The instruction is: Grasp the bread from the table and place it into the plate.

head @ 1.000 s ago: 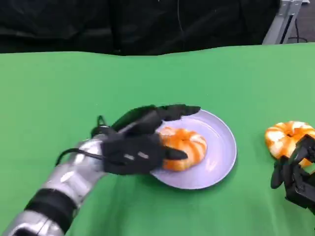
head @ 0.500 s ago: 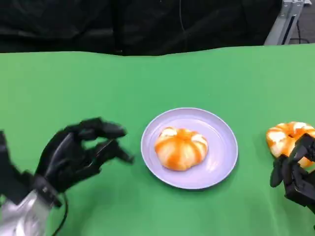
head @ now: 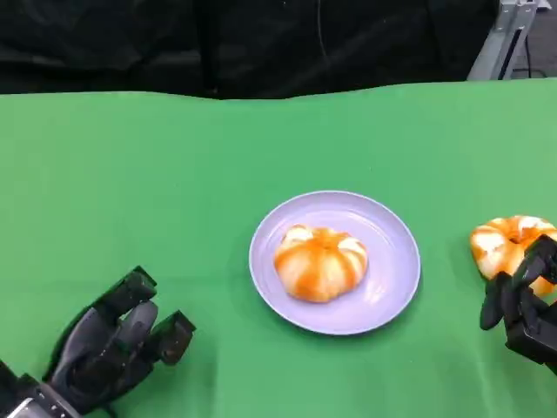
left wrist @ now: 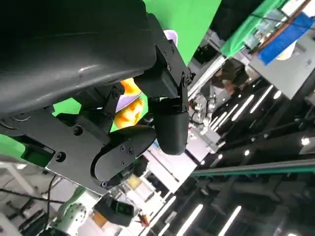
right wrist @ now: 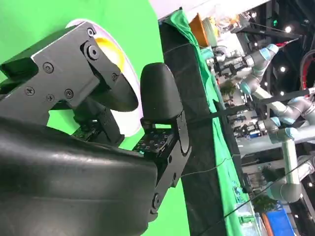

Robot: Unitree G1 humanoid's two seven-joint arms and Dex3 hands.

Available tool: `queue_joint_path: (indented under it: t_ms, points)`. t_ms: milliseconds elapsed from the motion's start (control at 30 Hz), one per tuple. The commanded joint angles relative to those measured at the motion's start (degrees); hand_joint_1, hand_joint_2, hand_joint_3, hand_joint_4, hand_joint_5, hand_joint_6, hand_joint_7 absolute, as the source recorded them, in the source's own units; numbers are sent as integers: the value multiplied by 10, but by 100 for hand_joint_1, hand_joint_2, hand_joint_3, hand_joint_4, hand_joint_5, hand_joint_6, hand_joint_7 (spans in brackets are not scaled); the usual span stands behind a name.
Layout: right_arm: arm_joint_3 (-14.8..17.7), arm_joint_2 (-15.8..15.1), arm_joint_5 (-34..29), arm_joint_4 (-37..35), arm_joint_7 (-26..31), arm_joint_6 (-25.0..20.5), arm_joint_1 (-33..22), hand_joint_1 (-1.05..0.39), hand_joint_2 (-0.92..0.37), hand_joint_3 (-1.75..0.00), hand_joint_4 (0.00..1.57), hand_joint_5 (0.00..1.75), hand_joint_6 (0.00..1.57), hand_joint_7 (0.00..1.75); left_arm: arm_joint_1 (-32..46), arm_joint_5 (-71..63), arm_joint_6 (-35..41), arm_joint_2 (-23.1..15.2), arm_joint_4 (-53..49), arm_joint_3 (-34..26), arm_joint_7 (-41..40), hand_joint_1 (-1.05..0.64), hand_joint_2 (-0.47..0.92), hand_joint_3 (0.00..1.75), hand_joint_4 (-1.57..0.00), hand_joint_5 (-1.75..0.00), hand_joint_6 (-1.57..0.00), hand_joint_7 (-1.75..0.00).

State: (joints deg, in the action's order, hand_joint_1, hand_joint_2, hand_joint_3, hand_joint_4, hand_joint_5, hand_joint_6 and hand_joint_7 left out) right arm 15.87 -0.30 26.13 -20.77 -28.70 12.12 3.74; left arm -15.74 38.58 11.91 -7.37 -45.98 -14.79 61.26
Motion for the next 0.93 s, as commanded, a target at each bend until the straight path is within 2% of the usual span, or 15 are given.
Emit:
queue_joint_path:
  t_ms: [33,933]
  points:
    - [6,-9,6,12,1,-2,-7,-4,-46,-141,93,175,78,170,-16,-16,-9,-12,-32,-13,23,-18,59,98,-80,-175,-85,-144]
    - [5,-7,4,-1,-2,7,-1,-4,-44,-144,94,175,77,172,-30,-38,1,-4,-43,-37,22,-15,54,105,-81,-175,-85,-146]
